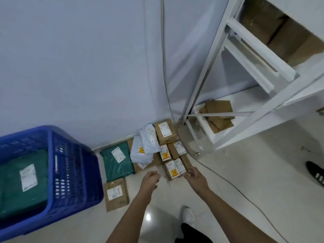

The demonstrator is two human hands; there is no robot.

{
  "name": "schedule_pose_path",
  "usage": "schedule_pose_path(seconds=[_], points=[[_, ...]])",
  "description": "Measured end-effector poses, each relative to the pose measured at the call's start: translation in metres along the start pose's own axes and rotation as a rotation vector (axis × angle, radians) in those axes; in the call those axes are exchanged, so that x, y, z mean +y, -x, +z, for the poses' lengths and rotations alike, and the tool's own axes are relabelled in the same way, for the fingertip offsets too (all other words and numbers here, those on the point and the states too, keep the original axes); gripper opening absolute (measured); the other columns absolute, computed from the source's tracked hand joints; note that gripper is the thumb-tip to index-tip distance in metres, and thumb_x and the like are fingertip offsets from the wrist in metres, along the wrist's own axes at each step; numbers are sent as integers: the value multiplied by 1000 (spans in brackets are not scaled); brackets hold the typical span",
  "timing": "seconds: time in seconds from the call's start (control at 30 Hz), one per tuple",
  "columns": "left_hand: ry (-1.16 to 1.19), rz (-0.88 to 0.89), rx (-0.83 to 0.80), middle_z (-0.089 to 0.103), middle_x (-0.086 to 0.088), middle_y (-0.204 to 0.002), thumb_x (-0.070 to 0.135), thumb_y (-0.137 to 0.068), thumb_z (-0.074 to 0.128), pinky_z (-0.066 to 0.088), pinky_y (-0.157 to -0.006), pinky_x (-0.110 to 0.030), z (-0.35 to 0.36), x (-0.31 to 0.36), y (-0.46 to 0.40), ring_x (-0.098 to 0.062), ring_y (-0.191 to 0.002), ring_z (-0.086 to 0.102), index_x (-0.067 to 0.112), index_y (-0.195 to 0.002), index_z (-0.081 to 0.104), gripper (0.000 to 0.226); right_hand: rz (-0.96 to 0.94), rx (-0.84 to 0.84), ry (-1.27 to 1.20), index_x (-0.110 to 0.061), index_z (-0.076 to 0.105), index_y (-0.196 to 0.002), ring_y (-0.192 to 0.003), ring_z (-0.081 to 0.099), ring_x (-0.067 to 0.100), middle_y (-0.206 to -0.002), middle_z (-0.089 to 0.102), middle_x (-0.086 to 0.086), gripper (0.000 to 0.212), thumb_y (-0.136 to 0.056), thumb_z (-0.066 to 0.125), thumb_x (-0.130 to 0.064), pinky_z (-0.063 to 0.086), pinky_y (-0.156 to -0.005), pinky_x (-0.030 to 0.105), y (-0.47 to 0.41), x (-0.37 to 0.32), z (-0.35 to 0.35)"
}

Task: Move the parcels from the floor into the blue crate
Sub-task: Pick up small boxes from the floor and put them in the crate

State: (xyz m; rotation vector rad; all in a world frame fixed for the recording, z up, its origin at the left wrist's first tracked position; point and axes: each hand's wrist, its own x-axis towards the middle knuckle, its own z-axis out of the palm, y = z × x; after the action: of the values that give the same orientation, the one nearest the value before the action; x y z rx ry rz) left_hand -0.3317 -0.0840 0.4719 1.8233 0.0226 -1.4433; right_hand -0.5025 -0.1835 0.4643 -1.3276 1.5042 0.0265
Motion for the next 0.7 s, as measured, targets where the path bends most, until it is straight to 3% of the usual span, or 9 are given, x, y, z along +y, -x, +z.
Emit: schedule_pose_path(seconds=[0.13, 0.3, 0.4, 0.47, 0.57, 0.7], points=[[38, -35, -47, 61, -8, -101, 14, -90, 57, 42, -86, -34, 63, -7, -48, -23, -100, 55, 16, -102, 59, 13, 24, -20, 44, -22, 51, -132, -116, 55, 18, -124, 60, -1, 44, -91, 61, -35, 38, -86, 24, -67, 25, -31], [42, -122, -82, 61, -7, -103, 14, -89, 58, 42, -89, -36, 100, -50, -149, -21, -99, 55, 23, -92, 58, 10, 66, -72, 93, -22, 53, -128, -117, 54, 18, -128, 59, 1, 39, -90, 63, -25, 37, -84, 23, -168, 87, -11], [1, -132, -55, 60, -8, -110, 15, -89, 59, 43, -90, -35, 109, -94, -237, -22, -106, 55, 20, -104, 58, 16, 83, -96, 157, -20, 50, -132, -122, 53, 19, -134, 57, 2, 42, -91, 61, -22, 40, -91, 24, -245, 136, 22], [-26, -139, -30, 57, -11, -119, 14, -89, 57, 43, -89, -35, 114, -126, -300, -25, -111, 53, 12, -122, 53, 33, 89, -115, 204, -18, 48, -136, -126, 50, 20, -139, 53, 3, 45, -93, 59, -21, 38, -99, 25, -300, 171, 48], [-81, -148, -22, 49, -16, -136, 8, -91, 52, 40, -99, -39, 118, -168, -383, -32, -125, 47, 7, -133, 46, 43, 86, -118, 239, -19, 42, -142, -129, 47, 23, -145, 46, 5, 48, -95, 54, -19, 38, -101, 27, -374, 213, 84], [-105, -118, -58, 47, -5, -135, 3, -95, 44, 36, -95, -26, 127, -216, -459, -23, -123, 47, 11, -138, 40, 44, 86, -126, 242, -21, 34, -148, -130, 46, 25, -150, 40, 5, 53, -97, 50, -21, 38, -102, 31, -453, 254, 126]])
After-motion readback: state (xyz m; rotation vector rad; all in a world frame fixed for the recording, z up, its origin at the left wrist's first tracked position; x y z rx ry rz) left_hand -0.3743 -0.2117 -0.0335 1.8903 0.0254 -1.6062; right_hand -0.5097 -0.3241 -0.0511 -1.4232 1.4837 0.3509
